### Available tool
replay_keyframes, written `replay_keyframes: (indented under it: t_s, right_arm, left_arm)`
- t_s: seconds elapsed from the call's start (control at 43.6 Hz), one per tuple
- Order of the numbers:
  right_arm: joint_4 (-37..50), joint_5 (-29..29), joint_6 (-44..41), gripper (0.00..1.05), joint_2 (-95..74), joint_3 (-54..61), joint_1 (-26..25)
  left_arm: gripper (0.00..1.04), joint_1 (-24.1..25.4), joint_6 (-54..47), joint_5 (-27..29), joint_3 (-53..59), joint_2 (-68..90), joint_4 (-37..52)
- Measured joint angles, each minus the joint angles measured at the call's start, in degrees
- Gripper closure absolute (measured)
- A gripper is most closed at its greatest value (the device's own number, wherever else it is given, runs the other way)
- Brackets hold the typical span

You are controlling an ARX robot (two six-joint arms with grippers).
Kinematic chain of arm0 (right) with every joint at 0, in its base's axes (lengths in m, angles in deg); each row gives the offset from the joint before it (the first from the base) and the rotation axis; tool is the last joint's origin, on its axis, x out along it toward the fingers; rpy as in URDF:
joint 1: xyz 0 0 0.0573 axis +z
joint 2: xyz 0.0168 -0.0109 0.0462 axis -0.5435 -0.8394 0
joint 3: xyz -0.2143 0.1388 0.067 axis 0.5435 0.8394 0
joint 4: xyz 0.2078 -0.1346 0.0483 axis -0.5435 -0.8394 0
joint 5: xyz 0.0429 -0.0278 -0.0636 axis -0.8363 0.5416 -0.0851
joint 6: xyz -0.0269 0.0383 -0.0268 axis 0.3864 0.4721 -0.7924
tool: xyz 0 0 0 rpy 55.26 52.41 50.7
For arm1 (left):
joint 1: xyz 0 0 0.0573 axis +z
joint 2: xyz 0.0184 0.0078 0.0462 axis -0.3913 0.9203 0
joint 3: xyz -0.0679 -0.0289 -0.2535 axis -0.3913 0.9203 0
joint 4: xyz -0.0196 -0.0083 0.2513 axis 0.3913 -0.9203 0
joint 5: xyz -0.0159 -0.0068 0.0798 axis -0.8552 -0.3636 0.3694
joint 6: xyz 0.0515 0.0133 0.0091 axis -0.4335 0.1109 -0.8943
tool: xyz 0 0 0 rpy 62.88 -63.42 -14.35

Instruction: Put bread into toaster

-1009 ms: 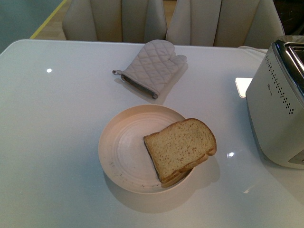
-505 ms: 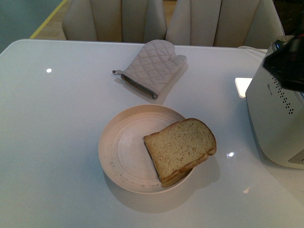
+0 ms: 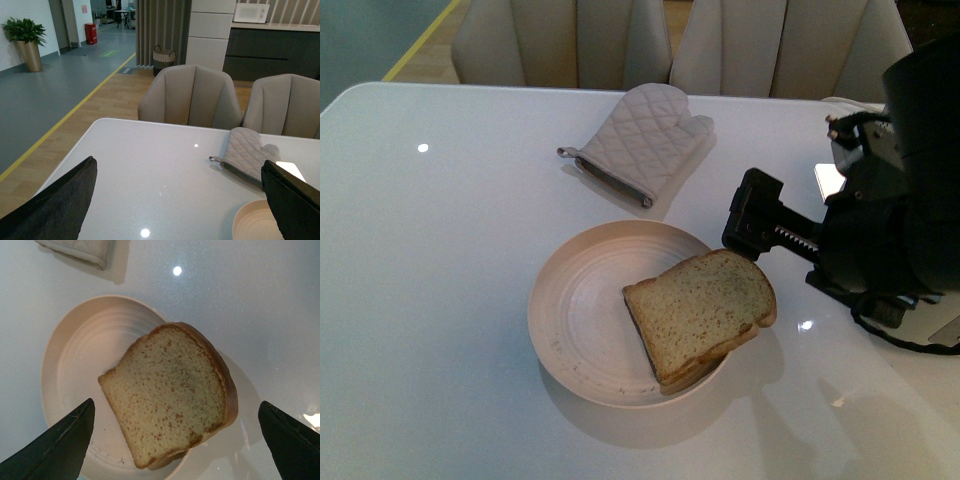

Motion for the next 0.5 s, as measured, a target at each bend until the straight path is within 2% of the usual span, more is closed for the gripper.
replay_keyframes:
  t_s: [0.505]
  right_arm:
    - [5.07,-4.57,9.57,0.09,-14.40,-6.45,-1.55]
  left_arm:
    - [0.07,0.00,0.00,0.00,0.00,0.00,0.00]
